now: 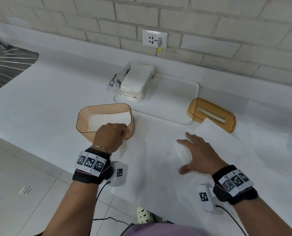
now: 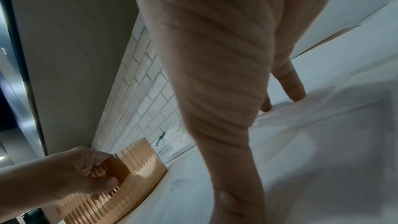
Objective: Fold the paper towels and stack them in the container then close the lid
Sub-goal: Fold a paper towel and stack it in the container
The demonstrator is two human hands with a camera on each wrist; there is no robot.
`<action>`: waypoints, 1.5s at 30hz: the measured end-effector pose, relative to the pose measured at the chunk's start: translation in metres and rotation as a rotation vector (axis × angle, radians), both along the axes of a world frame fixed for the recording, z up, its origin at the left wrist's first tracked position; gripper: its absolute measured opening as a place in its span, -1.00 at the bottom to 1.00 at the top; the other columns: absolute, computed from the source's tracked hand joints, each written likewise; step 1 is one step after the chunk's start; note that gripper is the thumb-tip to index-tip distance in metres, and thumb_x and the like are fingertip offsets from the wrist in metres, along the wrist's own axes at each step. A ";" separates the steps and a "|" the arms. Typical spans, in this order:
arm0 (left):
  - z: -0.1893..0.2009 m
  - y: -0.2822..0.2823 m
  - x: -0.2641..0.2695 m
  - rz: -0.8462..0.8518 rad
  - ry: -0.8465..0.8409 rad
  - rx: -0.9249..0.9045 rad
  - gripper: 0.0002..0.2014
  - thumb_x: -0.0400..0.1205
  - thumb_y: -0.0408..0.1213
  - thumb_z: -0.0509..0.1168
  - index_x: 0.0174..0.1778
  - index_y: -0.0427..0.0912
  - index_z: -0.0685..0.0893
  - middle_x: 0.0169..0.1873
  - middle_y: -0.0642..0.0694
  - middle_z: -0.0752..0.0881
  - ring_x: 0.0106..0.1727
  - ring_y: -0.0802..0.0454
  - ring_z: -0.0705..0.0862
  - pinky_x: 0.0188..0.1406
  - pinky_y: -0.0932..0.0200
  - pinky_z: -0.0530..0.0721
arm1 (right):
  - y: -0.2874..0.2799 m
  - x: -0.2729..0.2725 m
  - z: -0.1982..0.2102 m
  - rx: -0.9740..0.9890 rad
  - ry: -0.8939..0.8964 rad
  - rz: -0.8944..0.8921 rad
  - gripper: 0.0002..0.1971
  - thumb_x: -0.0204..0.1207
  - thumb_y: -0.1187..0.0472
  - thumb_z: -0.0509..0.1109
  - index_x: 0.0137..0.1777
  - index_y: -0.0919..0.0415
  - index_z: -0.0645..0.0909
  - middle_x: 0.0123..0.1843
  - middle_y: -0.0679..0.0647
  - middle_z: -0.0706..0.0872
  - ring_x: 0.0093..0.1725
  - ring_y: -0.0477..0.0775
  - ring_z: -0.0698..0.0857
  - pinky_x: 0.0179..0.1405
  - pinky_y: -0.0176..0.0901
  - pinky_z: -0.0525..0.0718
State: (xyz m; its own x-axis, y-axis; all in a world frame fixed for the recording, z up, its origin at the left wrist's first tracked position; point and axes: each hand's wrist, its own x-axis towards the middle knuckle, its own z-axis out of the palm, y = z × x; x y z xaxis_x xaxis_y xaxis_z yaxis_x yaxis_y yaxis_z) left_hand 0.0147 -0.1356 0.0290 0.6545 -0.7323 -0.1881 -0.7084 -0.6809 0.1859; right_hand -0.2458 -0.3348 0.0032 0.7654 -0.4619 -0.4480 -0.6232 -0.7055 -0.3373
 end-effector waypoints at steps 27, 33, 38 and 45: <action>0.010 -0.065 -0.073 -0.060 0.111 0.061 -0.24 0.56 0.26 0.50 0.61 0.04 0.45 0.30 -0.03 0.81 0.32 -0.16 0.75 0.32 -0.04 0.66 | -0.025 -0.024 0.005 -0.071 -0.069 0.488 -0.28 0.15 0.10 0.86 0.37 -0.06 0.74 0.42 -0.15 0.66 0.45 0.01 0.46 0.45 -0.17 0.38; 0.021 -0.042 -0.128 0.058 -0.050 -0.607 -0.77 0.56 -0.03 0.57 0.03 -0.01 0.75 -0.23 0.12 0.75 -0.17 0.00 0.72 -0.25 0.02 0.71 | -0.032 -0.005 0.016 -0.237 0.048 0.688 -0.46 0.08 -0.17 0.83 0.00 -0.10 0.69 0.14 -0.17 0.63 0.28 0.03 0.43 0.21 -0.20 0.31; -0.033 -0.035 -0.182 0.039 0.238 -0.008 0.04 0.24 0.53 0.54 0.52 -0.04 0.51 0.28 -0.01 0.61 0.33 -0.04 0.57 0.24 0.04 0.63 | -0.032 0.005 0.018 -0.284 0.116 0.859 -0.41 0.06 -0.15 0.84 -0.09 -0.05 0.54 -0.17 -0.21 0.53 0.14 0.02 0.44 0.55 -0.01 0.31; -0.050 -0.045 -0.214 0.241 0.340 0.007 -0.24 0.24 0.25 0.70 0.21 -0.05 0.56 0.11 -0.03 0.69 0.22 -0.13 0.62 0.20 0.05 0.63 | -0.040 0.002 0.014 -0.282 0.091 0.936 -0.58 0.16 -0.15 0.79 -0.17 -0.07 0.64 -0.18 -0.21 0.52 0.06 -0.03 0.33 0.72 0.05 0.14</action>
